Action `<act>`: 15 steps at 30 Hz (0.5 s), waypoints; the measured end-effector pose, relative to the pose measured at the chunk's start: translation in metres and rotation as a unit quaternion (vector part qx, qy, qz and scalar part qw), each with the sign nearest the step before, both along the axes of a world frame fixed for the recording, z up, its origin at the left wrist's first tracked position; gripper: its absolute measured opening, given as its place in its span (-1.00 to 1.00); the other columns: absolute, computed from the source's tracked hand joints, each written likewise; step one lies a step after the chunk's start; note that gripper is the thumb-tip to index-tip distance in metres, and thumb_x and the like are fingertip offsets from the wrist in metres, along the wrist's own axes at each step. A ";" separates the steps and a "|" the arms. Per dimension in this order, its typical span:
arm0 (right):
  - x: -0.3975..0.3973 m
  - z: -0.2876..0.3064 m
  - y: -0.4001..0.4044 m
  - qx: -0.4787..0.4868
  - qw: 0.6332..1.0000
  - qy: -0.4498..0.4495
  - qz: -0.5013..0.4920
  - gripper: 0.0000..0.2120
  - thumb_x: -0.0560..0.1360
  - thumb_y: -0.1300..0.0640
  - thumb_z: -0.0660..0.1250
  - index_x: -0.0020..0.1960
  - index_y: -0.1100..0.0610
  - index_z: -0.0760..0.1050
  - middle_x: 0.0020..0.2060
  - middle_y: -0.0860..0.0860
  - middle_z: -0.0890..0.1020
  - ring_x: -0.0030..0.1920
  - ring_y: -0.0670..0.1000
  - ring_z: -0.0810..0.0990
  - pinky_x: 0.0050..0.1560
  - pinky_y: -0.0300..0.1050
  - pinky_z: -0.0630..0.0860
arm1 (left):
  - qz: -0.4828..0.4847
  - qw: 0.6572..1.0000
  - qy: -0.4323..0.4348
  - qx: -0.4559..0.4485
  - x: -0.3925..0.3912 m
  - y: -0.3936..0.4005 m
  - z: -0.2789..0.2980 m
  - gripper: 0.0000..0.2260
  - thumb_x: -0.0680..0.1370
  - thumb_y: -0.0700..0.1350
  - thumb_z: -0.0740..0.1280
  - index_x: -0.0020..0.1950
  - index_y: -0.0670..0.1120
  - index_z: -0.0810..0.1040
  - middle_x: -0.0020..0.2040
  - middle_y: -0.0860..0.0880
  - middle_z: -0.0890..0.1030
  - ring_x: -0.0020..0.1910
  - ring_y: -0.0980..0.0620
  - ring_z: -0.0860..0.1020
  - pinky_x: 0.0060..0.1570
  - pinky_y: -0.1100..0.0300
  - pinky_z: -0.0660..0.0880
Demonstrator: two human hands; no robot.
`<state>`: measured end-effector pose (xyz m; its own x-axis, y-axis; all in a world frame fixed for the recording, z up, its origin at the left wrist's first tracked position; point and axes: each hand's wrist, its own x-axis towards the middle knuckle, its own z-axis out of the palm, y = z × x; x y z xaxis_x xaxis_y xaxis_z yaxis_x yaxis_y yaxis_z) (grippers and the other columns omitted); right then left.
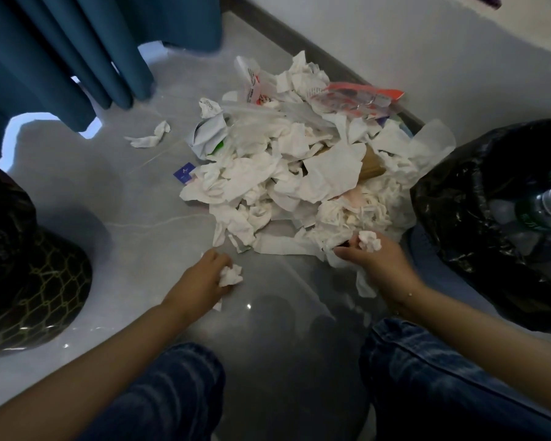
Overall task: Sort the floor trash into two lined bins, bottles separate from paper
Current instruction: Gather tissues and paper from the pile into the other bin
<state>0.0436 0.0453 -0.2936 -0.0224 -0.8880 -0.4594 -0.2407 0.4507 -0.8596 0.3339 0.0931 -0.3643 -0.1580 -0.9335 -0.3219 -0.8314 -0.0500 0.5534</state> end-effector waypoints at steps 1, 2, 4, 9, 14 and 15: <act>0.000 0.007 -0.003 -0.018 1.000 0.009 0.004 -0.77 0.35 0.37 0.44 -0.25 0.12 0.44 -0.33 0.02 0.50 -0.25 -0.03 0.49 -0.18 -0.14 0.45 | 0.008 1.000 0.008 -0.015 -0.003 -0.001 0.003 -0.83 0.50 -0.03 0.39 0.02 -0.06 0.51 -0.05 0.05 0.43 -0.11 0.05 0.47 -0.21 0.29 0.27; 0.000 0.017 -0.006 -0.035 0.999 0.017 0.014 -0.74 0.34 0.43 0.42 -0.25 0.11 0.45 -0.32 0.01 0.50 -0.23 -0.01 0.48 -0.16 -0.10 0.45 | 0.011 0.999 0.013 -0.030 -0.007 -0.003 0.006 -0.85 0.49 0.00 0.39 -0.04 -0.02 0.50 -0.09 0.05 0.45 -0.14 0.07 0.46 -0.23 0.34 0.27; 0.002 0.041 -0.013 -0.070 0.996 0.019 0.055 -0.68 0.33 0.51 0.32 -0.24 0.09 0.48 -0.29 0.09 0.49 -0.22 0.06 0.45 -0.14 -0.06 0.42 | 0.023 0.998 0.035 -0.046 -0.016 -0.008 0.013 -0.84 0.47 0.00 0.42 -0.15 0.02 0.45 -0.19 0.08 0.47 -0.20 0.10 0.45 -0.26 0.43 0.26; 0.004 0.097 -0.033 -0.106 0.979 -0.017 0.173 -0.67 0.35 0.57 0.25 -0.17 0.15 0.51 -0.22 0.31 0.48 -0.17 0.12 0.48 -0.12 0.01 0.47 | 0.103 0.960 0.261 -0.004 -0.045 -0.032 0.047 -0.77 0.43 -0.21 0.46 0.04 -0.06 0.52 -0.08 0.05 0.66 -0.11 0.21 0.60 -0.15 0.45 0.46; 0.003 0.112 -0.049 -0.044 0.958 -0.231 0.167 -0.75 0.26 0.50 0.20 -0.33 0.17 0.43 -0.37 0.06 0.50 -0.28 -0.02 0.60 -0.11 -0.13 0.59 | 0.201 0.839 0.475 0.174 -0.062 -0.050 0.081 -0.73 0.55 -0.19 0.31 0.25 -0.08 0.51 0.00 -0.08 0.63 -0.11 0.01 0.64 -0.16 0.27 0.56; 0.004 0.112 -0.050 -0.024 0.946 -0.280 0.160 -0.76 0.22 0.48 0.15 -0.35 0.17 0.42 -0.37 0.06 0.46 -0.33 -0.03 0.54 -0.19 -0.14 0.58 | 0.209 0.816 0.501 0.198 -0.063 -0.050 0.082 -0.76 0.57 -0.18 0.29 0.23 -0.09 0.52 -0.06 -0.08 0.61 -0.14 0.02 0.62 -0.16 0.27 0.56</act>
